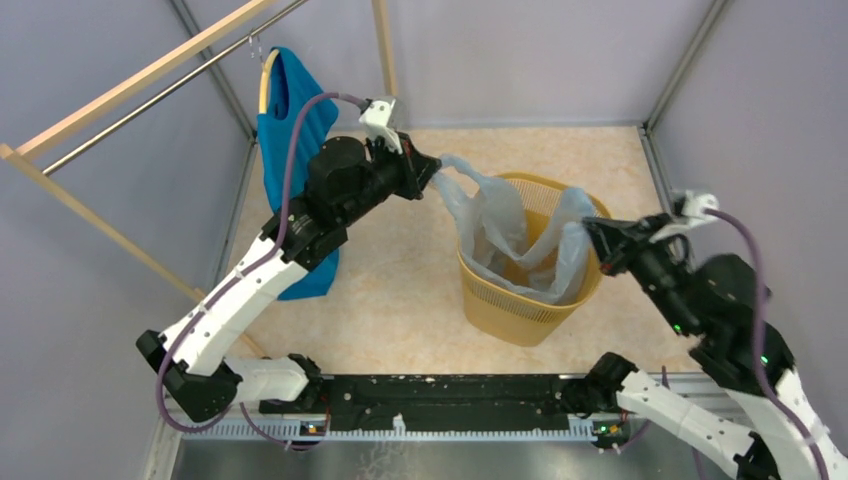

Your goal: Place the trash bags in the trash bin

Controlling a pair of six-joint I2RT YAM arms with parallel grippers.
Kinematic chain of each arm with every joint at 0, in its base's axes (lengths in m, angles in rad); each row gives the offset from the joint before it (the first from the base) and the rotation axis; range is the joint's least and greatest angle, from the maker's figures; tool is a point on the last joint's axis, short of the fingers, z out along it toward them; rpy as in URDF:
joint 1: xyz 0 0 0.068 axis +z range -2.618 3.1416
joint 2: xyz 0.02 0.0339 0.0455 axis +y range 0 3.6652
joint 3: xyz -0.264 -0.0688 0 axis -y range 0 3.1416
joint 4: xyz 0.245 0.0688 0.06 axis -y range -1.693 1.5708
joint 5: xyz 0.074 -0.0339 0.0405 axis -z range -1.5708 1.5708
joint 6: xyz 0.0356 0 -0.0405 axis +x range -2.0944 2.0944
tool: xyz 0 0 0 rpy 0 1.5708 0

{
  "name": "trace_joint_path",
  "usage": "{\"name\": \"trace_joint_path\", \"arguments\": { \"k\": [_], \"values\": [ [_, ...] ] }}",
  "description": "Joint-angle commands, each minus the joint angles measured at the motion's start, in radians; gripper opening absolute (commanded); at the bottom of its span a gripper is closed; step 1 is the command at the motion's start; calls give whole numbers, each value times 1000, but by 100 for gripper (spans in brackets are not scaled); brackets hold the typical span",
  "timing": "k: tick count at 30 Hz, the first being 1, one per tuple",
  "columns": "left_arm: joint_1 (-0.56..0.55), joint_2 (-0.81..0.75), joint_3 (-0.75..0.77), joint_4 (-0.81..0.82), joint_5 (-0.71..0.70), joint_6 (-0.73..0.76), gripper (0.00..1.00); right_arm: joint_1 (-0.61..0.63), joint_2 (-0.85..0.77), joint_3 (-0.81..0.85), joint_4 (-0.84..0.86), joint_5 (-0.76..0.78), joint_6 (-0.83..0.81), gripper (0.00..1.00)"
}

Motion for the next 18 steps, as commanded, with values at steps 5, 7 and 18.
{"name": "trace_joint_path", "arguments": {
  "k": [5, 7, 18],
  "values": [
    [28, -63, 10, -125, -229, 88, 0, 2, -229, 44, -202, 188, 154, 0],
    [30, -75, -1, -143, -254, 103, 0, 2, -261, 65, -253, 223, 186, 0],
    [31, -205, -183, -141, -33, 88, 0, 2, -466, 26, -450, 208, 286, 0]
  ]
}}
